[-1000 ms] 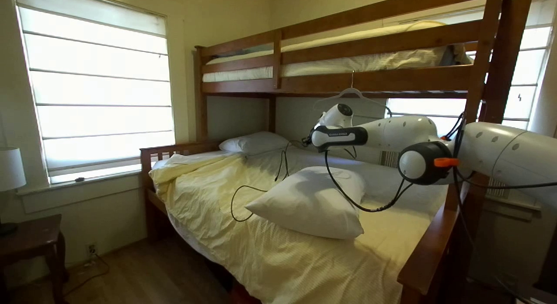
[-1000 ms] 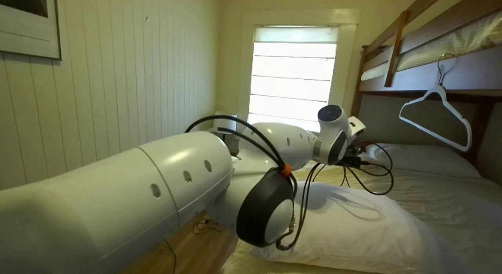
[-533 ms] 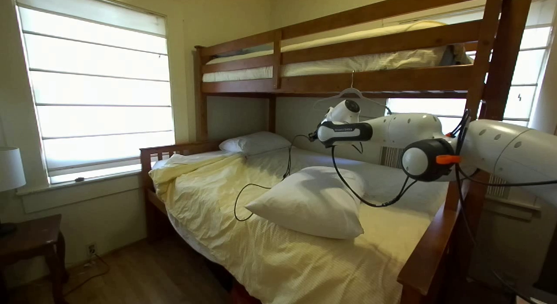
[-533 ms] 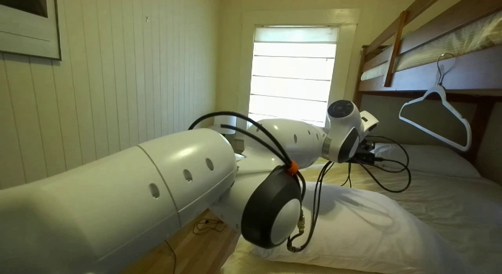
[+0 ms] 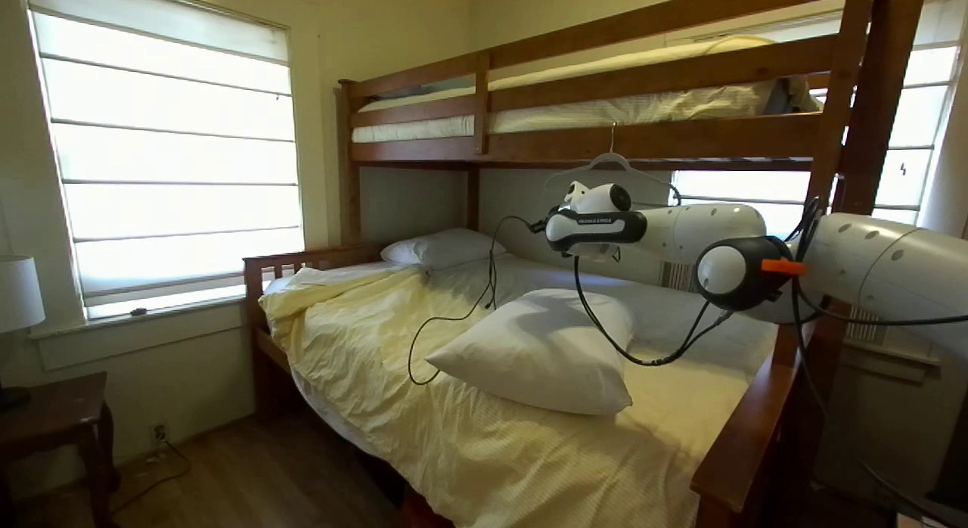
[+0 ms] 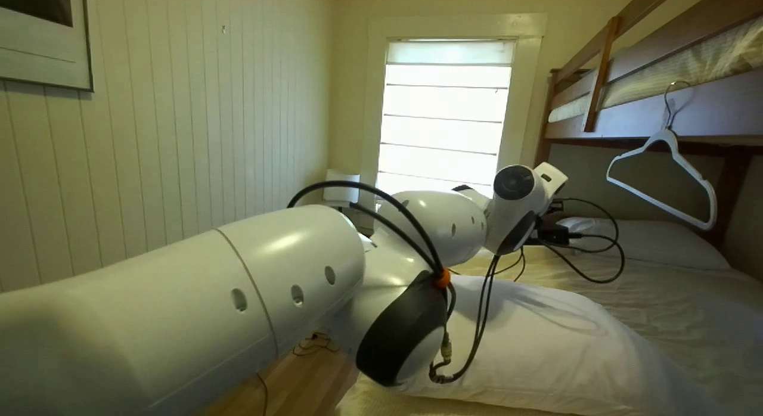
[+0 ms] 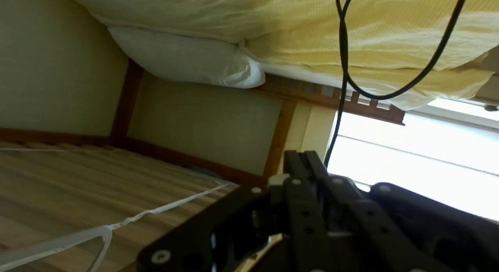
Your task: Pick up the black cable from the pillow then set it back down on the pillow.
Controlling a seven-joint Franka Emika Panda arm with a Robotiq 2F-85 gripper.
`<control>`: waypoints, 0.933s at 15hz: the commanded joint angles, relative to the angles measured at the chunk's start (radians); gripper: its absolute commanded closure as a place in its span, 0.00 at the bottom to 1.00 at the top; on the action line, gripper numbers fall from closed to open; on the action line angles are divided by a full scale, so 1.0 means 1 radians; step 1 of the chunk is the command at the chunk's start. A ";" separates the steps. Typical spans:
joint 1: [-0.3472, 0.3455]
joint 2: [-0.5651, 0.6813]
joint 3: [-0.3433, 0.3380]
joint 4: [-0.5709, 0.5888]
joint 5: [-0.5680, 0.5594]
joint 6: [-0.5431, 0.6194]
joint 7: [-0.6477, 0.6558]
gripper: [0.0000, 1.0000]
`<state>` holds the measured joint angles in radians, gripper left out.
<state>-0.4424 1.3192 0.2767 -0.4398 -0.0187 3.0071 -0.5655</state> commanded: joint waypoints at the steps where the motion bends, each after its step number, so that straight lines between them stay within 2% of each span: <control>1: 0.020 0.000 -0.174 0.000 -0.014 0.012 0.166 0.98; 2: 0.021 0.006 -0.275 0.000 -0.047 0.019 0.265 0.98; 3: 0.012 0.014 -0.349 -0.001 -0.076 0.034 0.327 0.98; 4: 0.023 0.012 -0.432 -0.002 -0.116 0.003 0.399 0.98; 5: 0.048 0.012 -0.489 -0.003 -0.112 -0.049 0.380 0.98; 6: 0.048 -0.012 -0.460 -0.045 -0.128 -0.079 0.322 0.98; 8: 0.039 0.000 -0.347 -0.029 -0.115 -0.123 0.167 0.98; 10: 0.047 0.014 -0.302 -0.015 -0.109 -0.106 0.099 0.98; 11: 0.051 0.024 -0.251 -0.008 -0.094 -0.067 0.057 0.98; 12: 0.055 0.027 -0.198 -0.007 -0.077 -0.049 0.036 0.98; 14: 0.068 0.012 -0.132 -0.015 -0.054 -0.095 0.064 0.98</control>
<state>-0.3868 1.3369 0.0567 -0.4546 -0.1136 2.9257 -0.4769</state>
